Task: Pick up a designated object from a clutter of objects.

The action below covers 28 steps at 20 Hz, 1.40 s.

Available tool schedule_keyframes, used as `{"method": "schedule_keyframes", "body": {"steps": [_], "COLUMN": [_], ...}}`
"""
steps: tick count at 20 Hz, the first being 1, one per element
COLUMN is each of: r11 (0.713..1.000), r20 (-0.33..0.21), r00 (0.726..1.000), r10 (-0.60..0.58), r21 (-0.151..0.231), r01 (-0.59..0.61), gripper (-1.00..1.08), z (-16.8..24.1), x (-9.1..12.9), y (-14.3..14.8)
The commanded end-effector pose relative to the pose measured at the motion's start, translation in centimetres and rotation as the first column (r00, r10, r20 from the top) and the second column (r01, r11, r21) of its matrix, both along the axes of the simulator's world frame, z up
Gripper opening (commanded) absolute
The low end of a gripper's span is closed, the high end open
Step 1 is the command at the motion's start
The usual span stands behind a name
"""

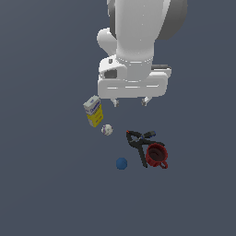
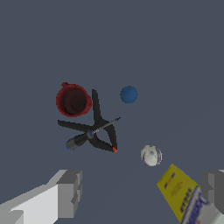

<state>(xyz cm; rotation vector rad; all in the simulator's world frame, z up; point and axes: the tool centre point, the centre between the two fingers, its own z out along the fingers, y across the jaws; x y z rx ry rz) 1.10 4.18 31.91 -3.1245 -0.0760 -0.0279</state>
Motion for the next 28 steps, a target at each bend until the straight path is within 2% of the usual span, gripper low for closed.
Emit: {"method": "schedule_keyframes", "body": {"steps": [1,9,17,21,28], "r11": [1.000,0.999,0.983,0.960,0.899], "r20": [0.000,-0.001,-0.004,-0.006,-0.011], "r00": [1.000,0.999,0.983,0.960,0.899], "r10": [-0.001,-0.052,-0.184,-0.279,-0.437], "r21": [0.001,-0.004,-0.015,-0.019,-0.021], "r01": [0.001,0.052,0.183,0.278,0.437], "gripper": [1.00,1.00,1.00,1.00,1.00], "z": [0.0,-1.0,-3.6,-5.5,-8.8], "x": [0.0,-0.9,-3.6,-6.1,-11.2], "y": [0.0,-2.0,-6.8,-10.0,-14.7]}}
